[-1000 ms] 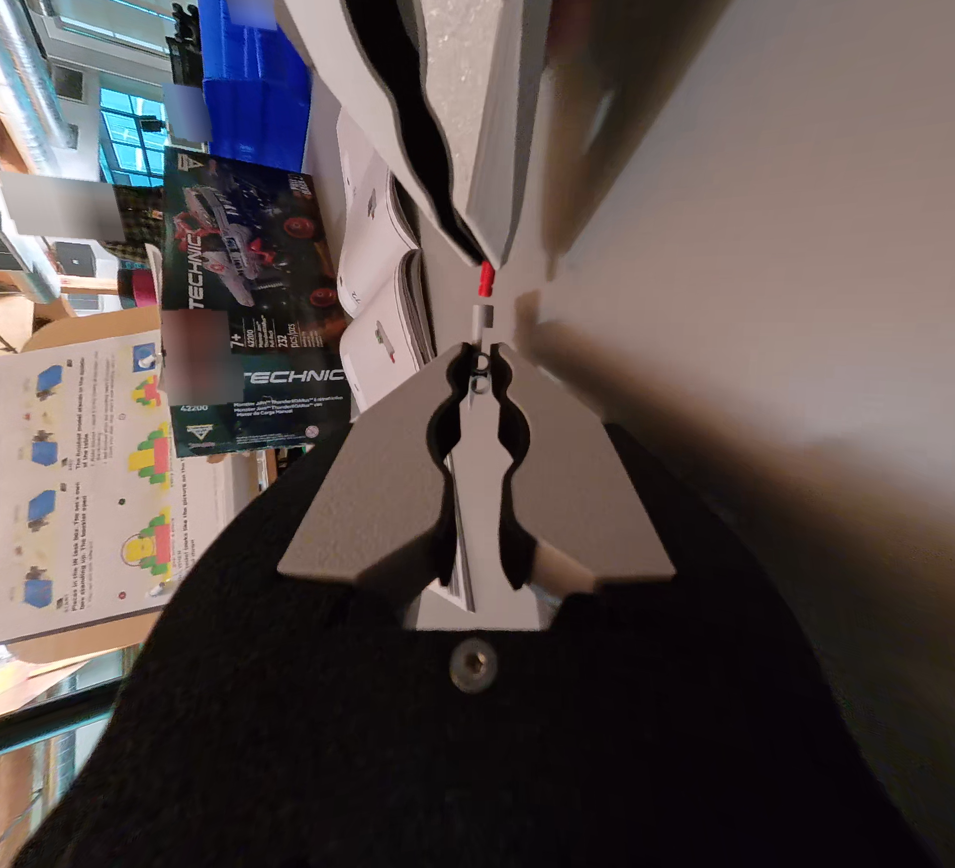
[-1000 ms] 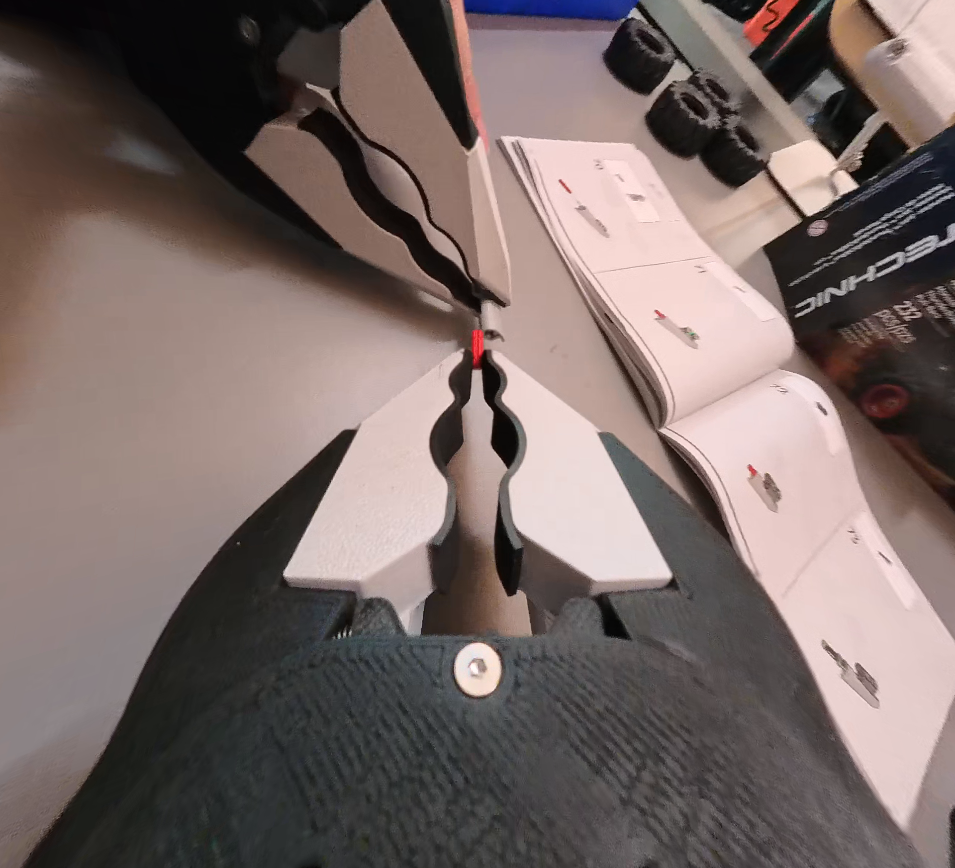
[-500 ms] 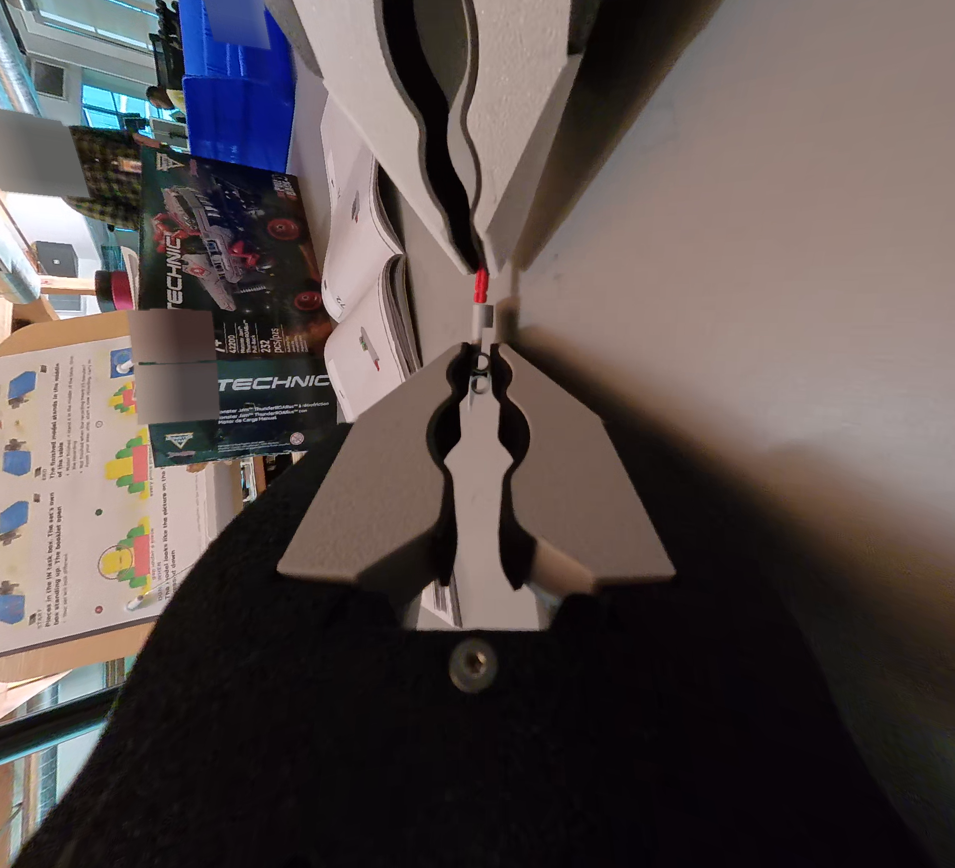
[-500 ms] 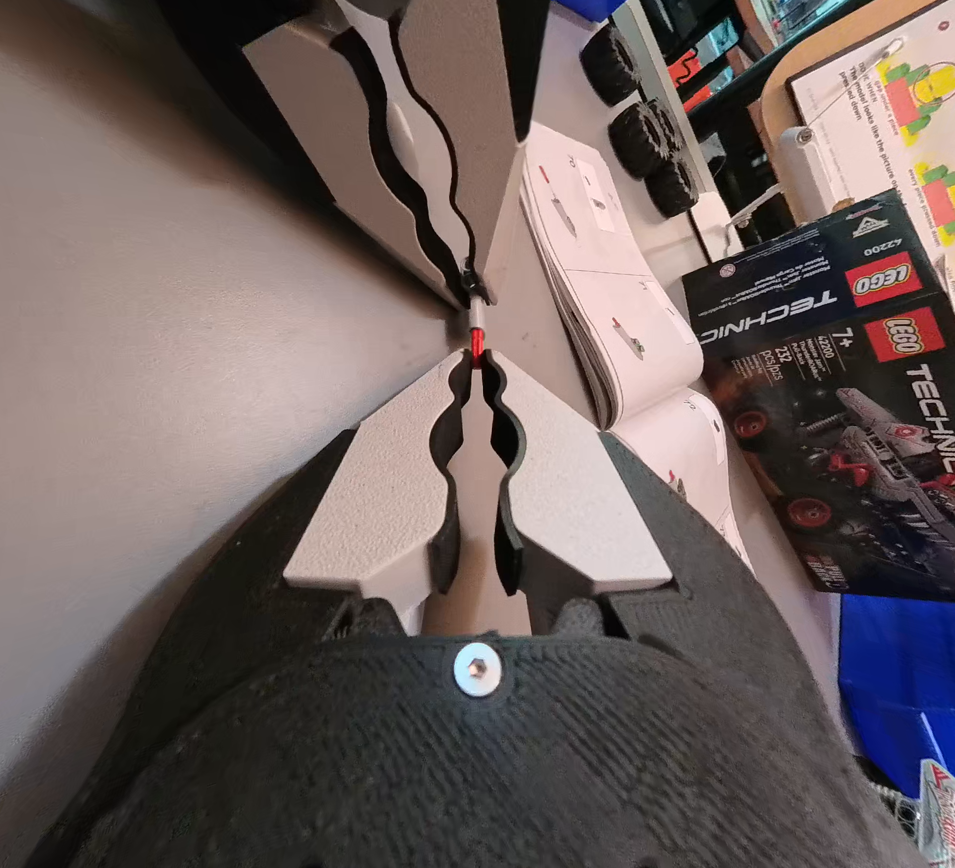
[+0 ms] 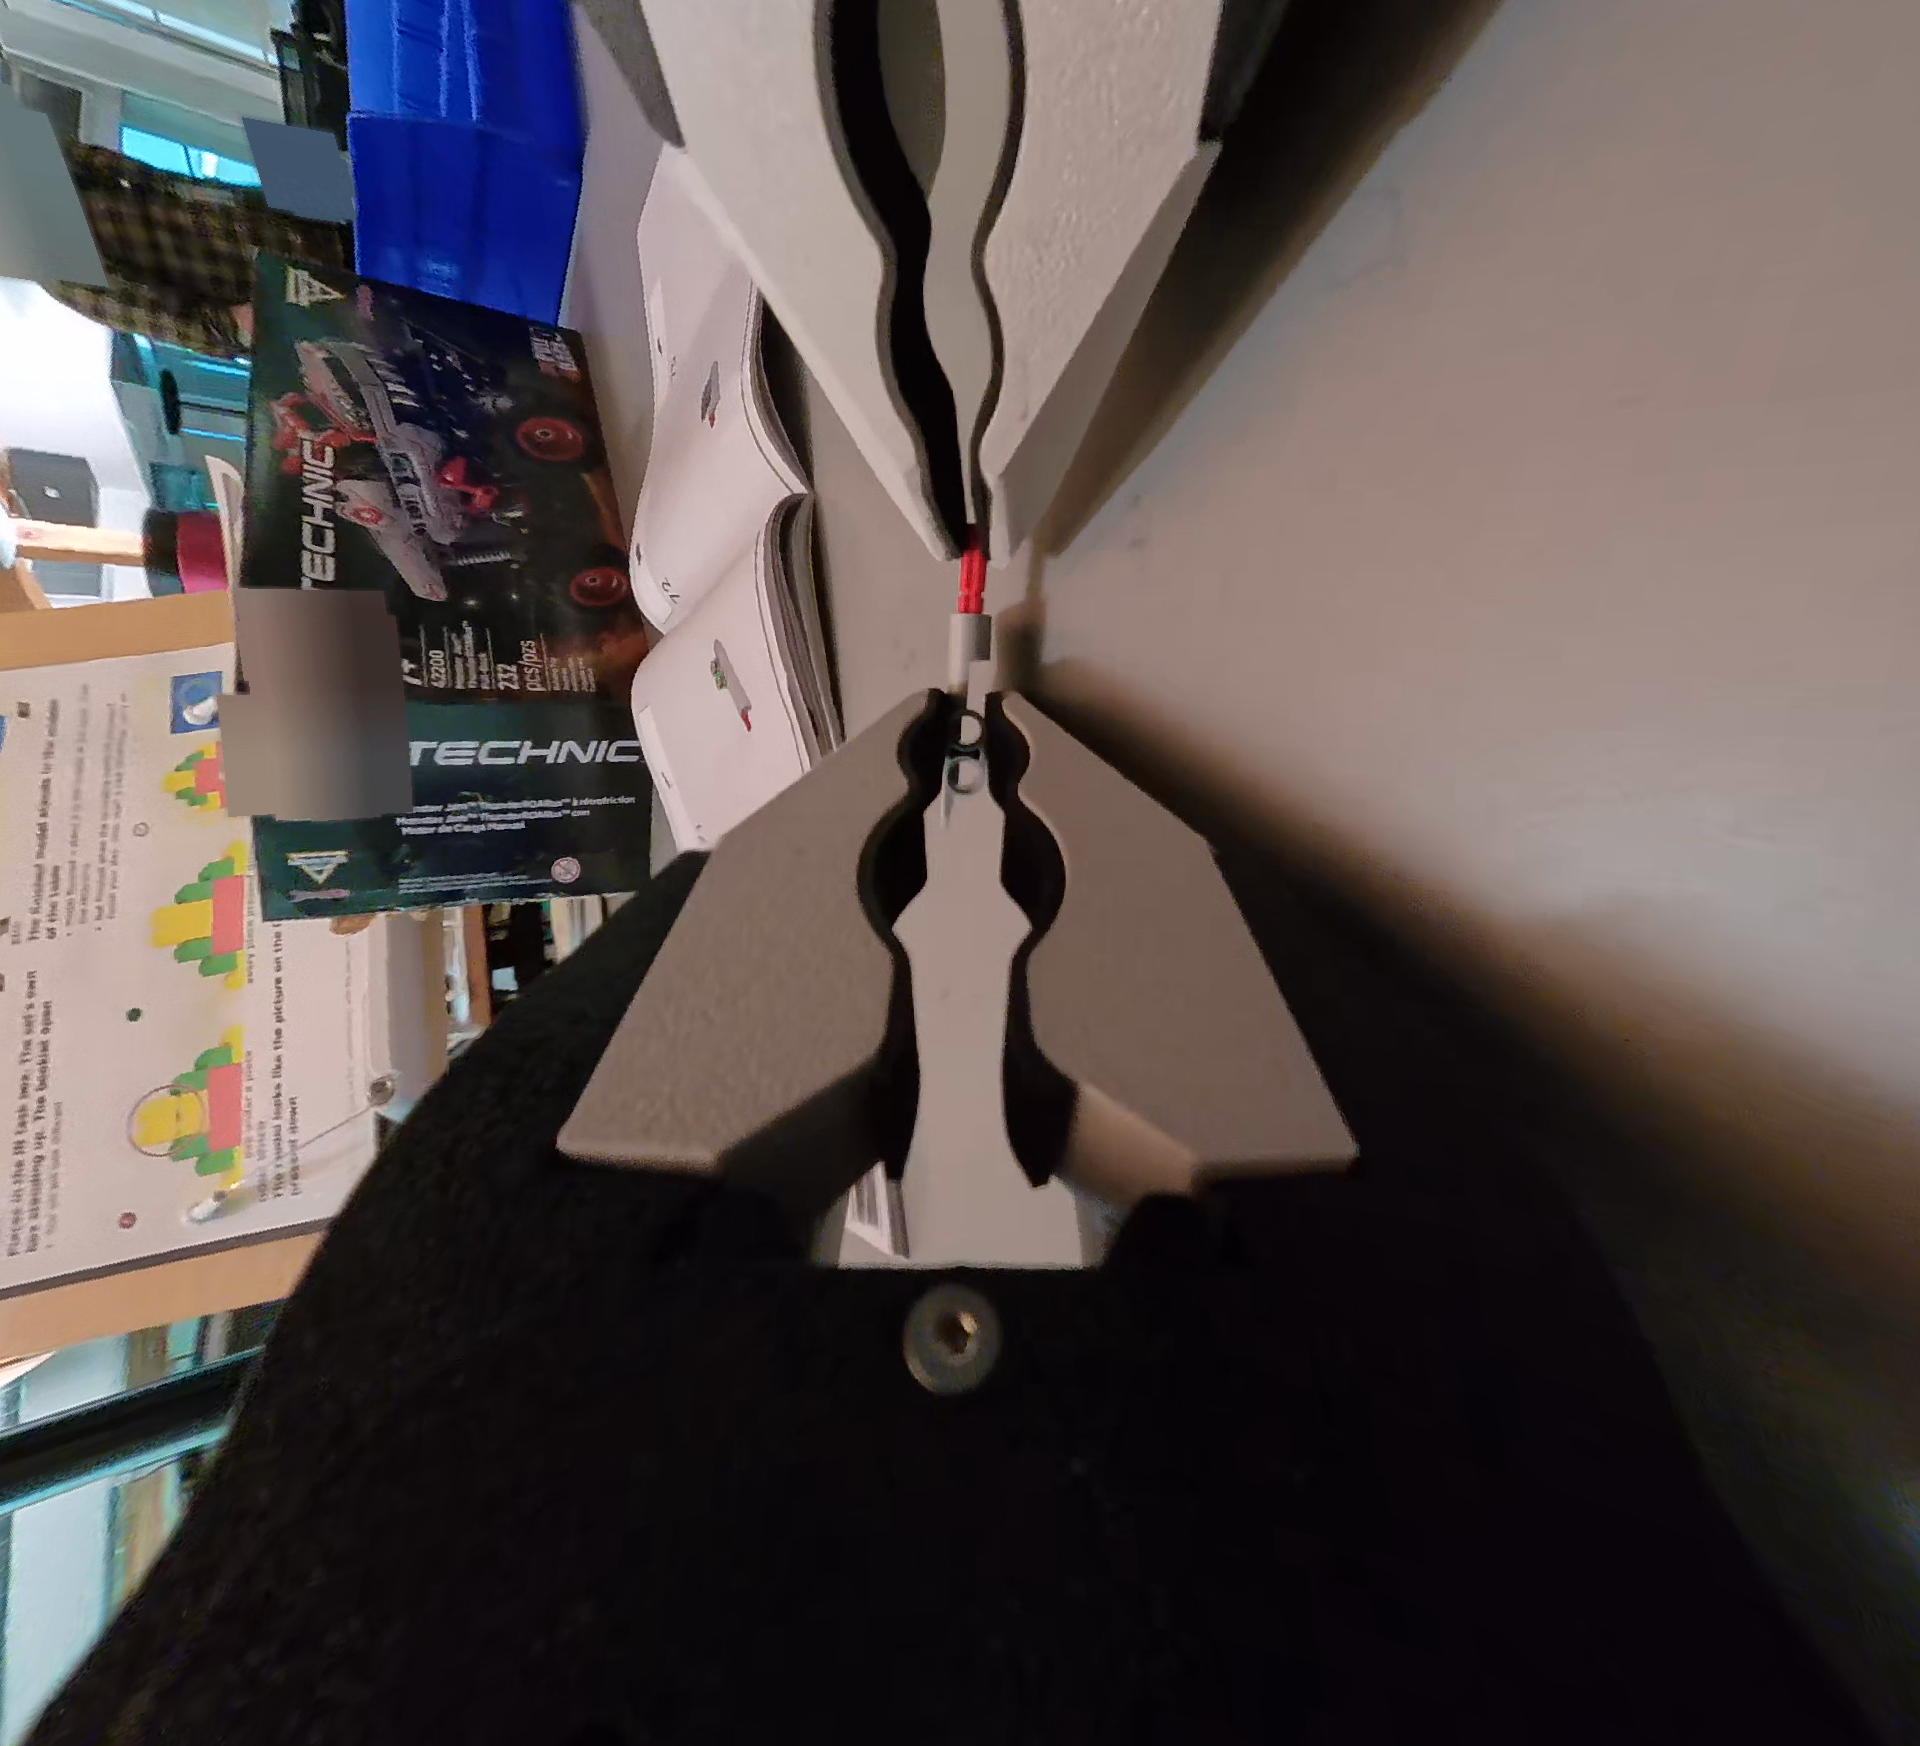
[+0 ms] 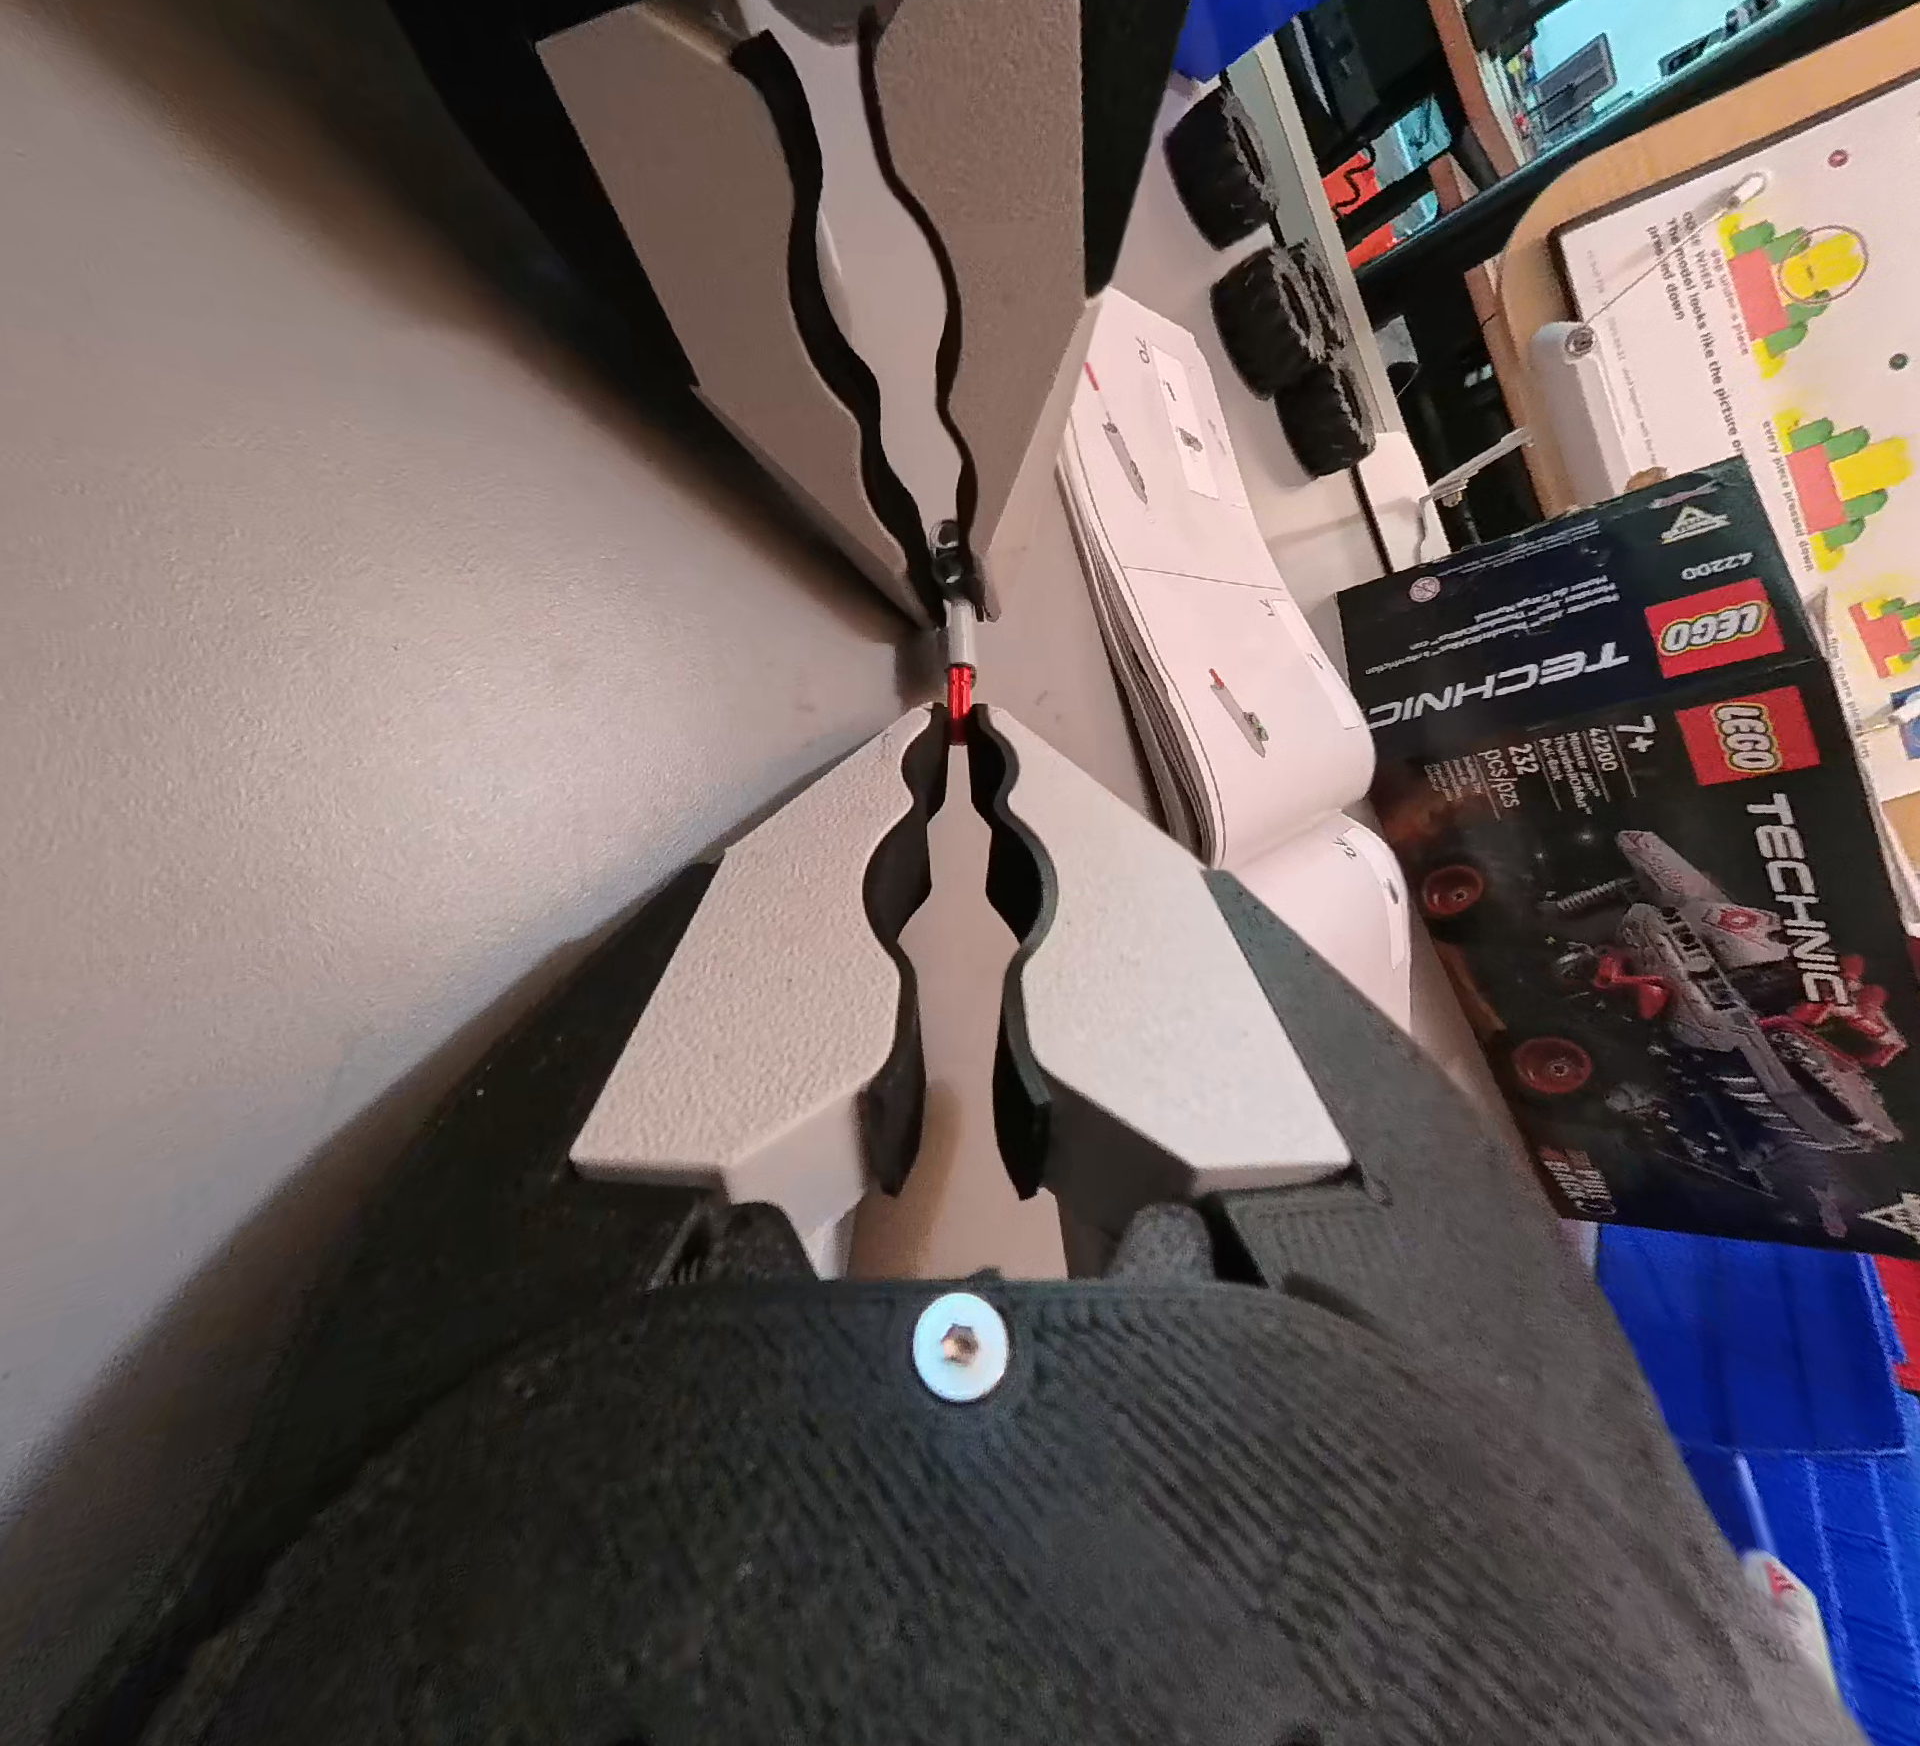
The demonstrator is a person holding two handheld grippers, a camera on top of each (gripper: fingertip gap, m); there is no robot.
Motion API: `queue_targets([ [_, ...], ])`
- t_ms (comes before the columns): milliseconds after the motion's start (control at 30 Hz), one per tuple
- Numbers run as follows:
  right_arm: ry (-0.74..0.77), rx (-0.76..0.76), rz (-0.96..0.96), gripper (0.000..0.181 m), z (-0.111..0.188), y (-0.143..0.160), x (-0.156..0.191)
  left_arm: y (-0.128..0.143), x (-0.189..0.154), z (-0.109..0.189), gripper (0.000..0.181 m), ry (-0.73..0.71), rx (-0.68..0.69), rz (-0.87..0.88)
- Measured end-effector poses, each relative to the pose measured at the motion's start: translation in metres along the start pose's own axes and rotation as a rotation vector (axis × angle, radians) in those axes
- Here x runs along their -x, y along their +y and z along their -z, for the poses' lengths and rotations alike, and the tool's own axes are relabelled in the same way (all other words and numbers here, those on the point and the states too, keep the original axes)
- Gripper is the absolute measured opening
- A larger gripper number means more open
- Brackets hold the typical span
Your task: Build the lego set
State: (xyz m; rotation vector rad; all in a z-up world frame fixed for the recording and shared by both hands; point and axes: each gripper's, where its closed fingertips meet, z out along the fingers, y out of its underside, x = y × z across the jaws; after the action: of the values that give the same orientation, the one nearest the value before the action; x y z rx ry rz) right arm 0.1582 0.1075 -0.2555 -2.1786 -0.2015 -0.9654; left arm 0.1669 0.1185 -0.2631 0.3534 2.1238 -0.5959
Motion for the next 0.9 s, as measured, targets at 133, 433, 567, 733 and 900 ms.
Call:
queue_targets([
  [133,0.04,0.03,0.102,0.003,-0.001,0.001,0.0,0.0,0.0,0.0,0.004,-0.007,0.011,-0.021],
  [433,0.073,0.02,0.204,0.003,0.0,-0.004,0.0,0.0,-0.002,0.002,0.004,0.047,0.024,0.022],
  [567,0.053,-0.017,0.144,0.003,0.001,-0.007,0.0,0.0,-0.002,0.004,0.004,0.066,0.002,0.072],
  [733,-0.064,-0.038,-0.039,0.002,-0.001,-0.002,0.003,-0.001,-0.002,0.002,0.004,0.02,0.0,-0.034],
  [900,-0.307,-0.016,-0.284,0.001,-0.001,0.0,0.01,-0.002,-0.002,0.002,0.004,0.033,-0.021,-0.013],
])
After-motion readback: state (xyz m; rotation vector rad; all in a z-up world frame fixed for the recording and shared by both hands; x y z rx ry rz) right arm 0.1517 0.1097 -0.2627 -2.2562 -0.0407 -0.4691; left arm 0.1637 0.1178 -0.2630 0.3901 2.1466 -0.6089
